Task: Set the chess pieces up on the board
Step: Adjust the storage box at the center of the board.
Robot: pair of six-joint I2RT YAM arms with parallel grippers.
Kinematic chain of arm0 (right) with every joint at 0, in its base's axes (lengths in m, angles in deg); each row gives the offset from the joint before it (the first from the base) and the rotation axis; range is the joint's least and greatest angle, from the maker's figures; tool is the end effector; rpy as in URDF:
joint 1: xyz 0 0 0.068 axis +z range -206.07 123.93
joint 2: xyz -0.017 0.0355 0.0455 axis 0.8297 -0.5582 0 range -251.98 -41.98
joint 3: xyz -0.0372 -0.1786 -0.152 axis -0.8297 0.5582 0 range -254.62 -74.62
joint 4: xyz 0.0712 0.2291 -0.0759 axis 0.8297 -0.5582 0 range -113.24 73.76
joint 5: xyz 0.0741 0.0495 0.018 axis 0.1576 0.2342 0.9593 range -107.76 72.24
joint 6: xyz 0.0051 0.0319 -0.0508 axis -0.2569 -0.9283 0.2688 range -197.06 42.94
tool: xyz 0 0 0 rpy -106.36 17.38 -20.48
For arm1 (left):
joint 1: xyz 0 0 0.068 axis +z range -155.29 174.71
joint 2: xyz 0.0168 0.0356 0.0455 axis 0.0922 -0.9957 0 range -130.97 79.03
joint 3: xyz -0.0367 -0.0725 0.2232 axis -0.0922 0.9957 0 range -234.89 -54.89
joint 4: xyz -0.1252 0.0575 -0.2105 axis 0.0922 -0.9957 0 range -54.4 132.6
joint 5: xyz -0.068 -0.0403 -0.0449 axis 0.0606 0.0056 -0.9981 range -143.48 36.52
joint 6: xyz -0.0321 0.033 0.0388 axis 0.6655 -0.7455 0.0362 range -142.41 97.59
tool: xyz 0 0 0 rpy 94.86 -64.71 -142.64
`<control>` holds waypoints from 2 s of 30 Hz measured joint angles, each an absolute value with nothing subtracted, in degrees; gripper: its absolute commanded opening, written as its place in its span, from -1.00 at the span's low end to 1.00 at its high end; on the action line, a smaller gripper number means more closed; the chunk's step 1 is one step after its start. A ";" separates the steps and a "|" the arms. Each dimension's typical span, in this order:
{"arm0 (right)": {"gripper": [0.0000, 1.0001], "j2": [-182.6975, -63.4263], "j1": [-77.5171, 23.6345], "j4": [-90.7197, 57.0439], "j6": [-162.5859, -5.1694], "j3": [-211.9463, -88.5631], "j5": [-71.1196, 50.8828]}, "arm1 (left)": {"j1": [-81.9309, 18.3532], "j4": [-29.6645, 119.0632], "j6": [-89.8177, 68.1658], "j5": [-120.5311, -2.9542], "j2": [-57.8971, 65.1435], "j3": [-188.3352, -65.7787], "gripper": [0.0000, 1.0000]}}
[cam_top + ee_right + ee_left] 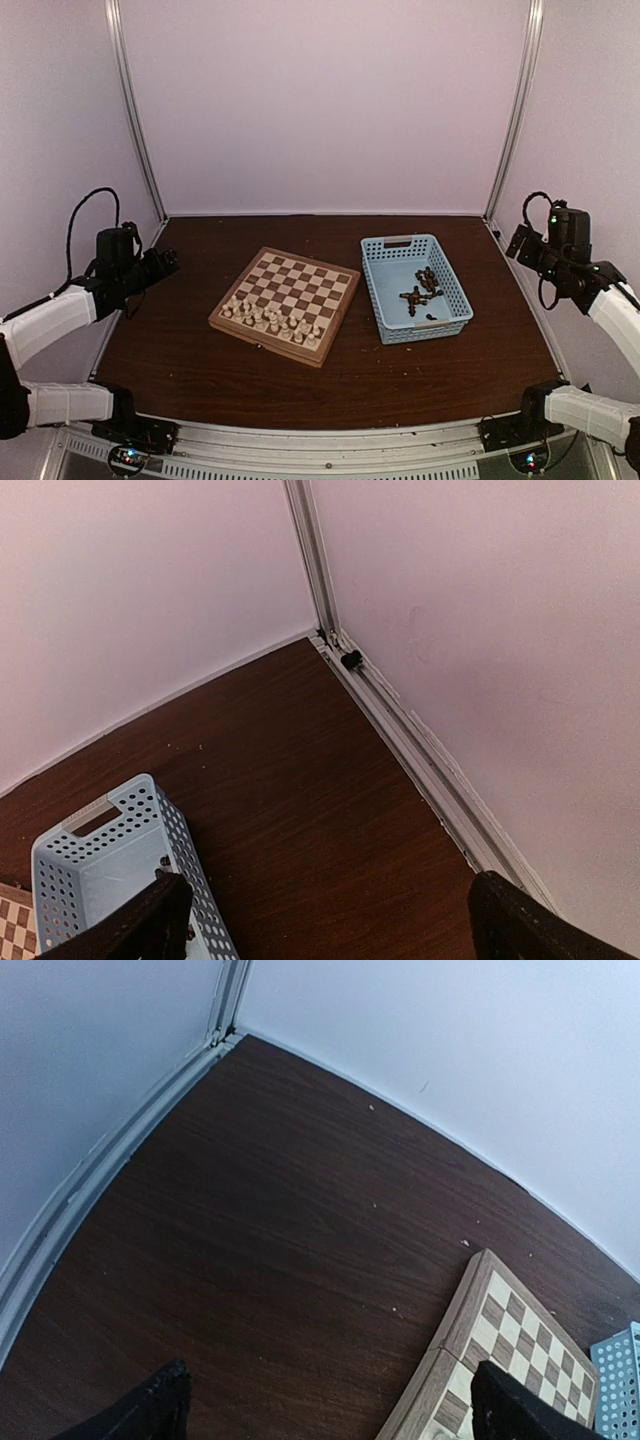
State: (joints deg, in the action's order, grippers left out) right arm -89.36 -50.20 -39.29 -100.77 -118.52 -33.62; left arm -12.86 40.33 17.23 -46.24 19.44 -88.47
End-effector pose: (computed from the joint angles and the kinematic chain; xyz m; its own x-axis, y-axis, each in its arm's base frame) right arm 0.2085 0.0092 0.2743 -0.3485 0.3530 -0.8683 0.3113 0.9174 0.2480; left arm 0.2447 -0.0268 0.2047 -0.3747 -0.5886 -0.7164 -0.2836 0.8084 -0.5158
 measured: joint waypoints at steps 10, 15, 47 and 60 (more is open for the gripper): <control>1.00 -93.14 -50.20 -42.42 -99.35 -118.67 -26.97 | -12.86 43.90 19.59 -55.48 14.96 -86.66 0.95; 1.00 -97.86 -49.89 -43.07 -97.82 -120.79 -19.91 | -12.86 47.46 19.59 -63.81 10.54 -85.78 0.94; -0.57 -145.57 -41.19 -47.53 -91.96 -148.79 -18.64 | -13.61 37.30 9.69 -74.39 -0.23 -95.95 0.86; -0.52 -142.82 -45.59 -47.90 -93.44 -146.52 -22.14 | -14.90 36.14 8.12 -72.09 0.70 -95.95 0.87</control>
